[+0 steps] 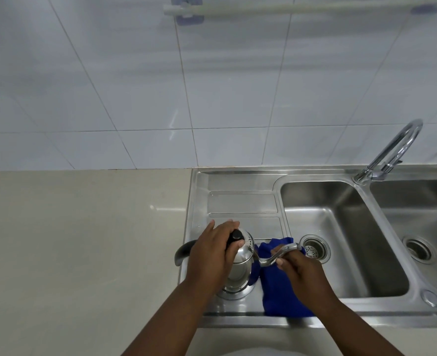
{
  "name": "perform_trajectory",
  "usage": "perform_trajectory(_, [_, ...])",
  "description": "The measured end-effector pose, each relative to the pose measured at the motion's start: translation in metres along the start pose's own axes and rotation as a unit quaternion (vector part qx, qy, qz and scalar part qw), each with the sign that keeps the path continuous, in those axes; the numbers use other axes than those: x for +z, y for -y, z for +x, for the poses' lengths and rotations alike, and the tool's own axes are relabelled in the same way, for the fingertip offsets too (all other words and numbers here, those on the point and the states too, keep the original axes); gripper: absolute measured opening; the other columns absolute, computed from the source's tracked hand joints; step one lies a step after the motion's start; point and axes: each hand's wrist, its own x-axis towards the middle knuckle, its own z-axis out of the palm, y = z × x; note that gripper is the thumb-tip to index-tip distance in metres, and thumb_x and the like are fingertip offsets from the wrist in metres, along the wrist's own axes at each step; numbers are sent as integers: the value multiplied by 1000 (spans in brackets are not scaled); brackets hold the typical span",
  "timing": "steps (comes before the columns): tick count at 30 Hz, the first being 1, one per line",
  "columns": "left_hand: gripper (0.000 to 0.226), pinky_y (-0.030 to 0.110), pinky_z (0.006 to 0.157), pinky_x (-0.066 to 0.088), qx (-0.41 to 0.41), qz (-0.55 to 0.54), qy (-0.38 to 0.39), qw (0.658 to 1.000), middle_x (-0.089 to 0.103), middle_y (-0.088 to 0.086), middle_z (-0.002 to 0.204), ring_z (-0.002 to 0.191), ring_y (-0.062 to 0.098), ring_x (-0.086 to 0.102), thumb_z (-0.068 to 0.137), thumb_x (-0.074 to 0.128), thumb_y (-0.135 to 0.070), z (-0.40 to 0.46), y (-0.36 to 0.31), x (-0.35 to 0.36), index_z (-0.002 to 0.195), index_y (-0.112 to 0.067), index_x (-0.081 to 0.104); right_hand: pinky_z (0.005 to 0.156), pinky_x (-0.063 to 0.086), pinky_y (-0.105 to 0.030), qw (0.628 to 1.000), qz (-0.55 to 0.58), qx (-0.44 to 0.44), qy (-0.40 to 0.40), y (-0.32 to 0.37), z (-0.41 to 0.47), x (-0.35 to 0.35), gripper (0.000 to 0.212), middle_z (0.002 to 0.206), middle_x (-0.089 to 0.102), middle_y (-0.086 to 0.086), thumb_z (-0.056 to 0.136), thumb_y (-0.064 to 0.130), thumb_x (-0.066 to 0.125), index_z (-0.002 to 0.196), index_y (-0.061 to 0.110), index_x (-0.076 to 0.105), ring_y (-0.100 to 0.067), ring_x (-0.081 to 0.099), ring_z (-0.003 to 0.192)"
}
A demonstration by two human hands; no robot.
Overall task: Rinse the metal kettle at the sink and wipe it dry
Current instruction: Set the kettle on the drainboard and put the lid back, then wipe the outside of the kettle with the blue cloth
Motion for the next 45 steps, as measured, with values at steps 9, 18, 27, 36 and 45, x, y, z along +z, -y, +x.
perform_trajectory(9, [41, 27, 112, 32, 5, -2, -8, 1000, 50, -2, 144, 139, 19, 40, 97, 50, -28, -2, -4, 6, 137, -22, 47, 76, 49, -11, 1000, -3, 3, 4, 0, 1, -2, 18, 91, 72, 15, 93, 22, 59, 104, 36, 62, 5, 64, 90])
perform_trajectory(18, [37, 24, 117, 13, 60, 4, -4, 998, 63, -3, 130, 136, 5, 24, 95, 55, -29, 4, -4, -9, 131, -22, 54, 76, 50, -14, 1000, -17, 3, 5, -3, 4, -3, 19, 92, 72, 15, 94, 23, 58, 110, 31, 65, 2, 66, 86])
perform_trajectory(27, [33, 9, 115, 11, 97, -30, 18, 995, 62, -10, 126, 124, -11, 39, 93, 59, -29, 9, 5, -9, 126, -24, 57, 73, 45, -8, 999, -32, 5, 9, 1, 4, -3, 20, 95, 72, 12, 95, 23, 56, 113, 28, 63, 1, 65, 87])
perform_trajectory(36, [36, 24, 105, 40, 119, -45, 86, 988, 64, -16, 114, 103, -1, 58, 92, 59, -28, 21, 10, -15, 128, -29, 56, 73, 43, 2, 1000, -6, -12, 27, 20, 47, -8, 19, 94, 69, 12, 97, 13, 54, 111, 20, 64, 17, 60, 79])
perform_trajectory(45, [26, 14, 90, 45, 106, -69, 33, 991, 62, -13, 125, 111, 1, 57, 93, 57, -28, 21, 18, -9, 118, -32, 55, 82, 52, -30, 996, -34, -9, 87, 40, 102, 5, 19, 102, 72, -3, 97, 19, 53, 113, 17, 64, -15, 65, 89])
